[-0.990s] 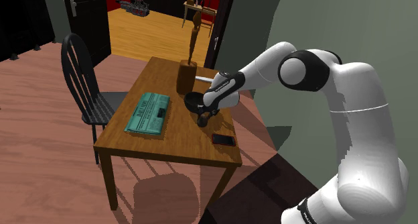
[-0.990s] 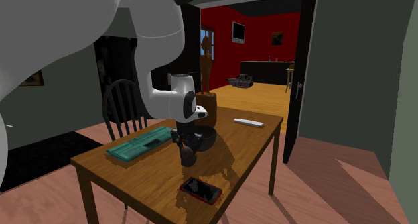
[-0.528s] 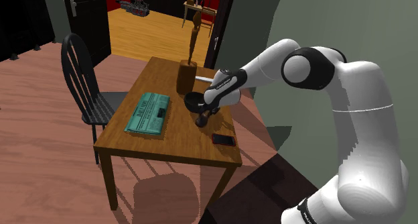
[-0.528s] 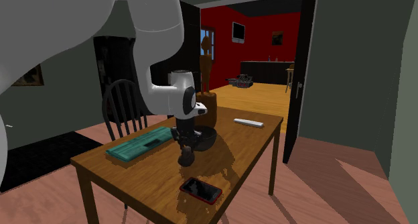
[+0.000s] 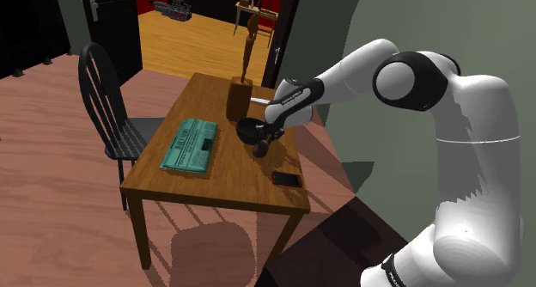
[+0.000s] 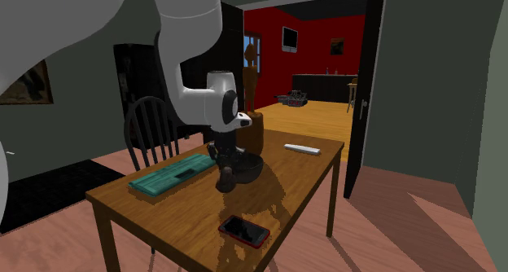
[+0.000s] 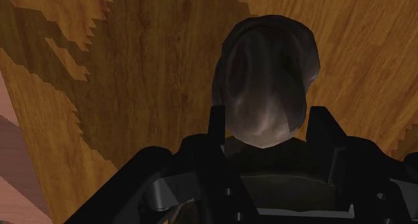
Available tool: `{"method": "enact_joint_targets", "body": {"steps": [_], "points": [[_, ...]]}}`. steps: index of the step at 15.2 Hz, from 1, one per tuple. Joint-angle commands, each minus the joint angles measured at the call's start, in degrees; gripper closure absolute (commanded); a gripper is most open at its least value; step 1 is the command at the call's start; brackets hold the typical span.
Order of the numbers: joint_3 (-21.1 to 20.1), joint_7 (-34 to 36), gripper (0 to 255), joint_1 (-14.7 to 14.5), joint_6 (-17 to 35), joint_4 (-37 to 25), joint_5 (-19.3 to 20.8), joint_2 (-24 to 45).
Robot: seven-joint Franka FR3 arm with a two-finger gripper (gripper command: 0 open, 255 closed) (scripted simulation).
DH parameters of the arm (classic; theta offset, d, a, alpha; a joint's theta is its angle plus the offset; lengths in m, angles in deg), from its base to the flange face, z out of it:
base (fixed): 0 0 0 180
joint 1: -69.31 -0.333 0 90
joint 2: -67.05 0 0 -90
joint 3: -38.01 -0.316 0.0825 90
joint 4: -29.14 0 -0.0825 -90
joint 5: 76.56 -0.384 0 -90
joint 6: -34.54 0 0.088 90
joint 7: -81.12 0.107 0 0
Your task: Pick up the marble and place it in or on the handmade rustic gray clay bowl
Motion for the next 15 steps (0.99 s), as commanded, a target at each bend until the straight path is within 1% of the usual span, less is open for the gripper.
{"method": "enact_joint_targets", "body": {"steps": [1, 15], "points": [[0.15, 0.12, 255, -0.14, -1.05, 0.32, 0.13, -1.35], [0.99, 0.74, 255, -0.77, -8.51, 0.91, 1.03, -9.41]]}}
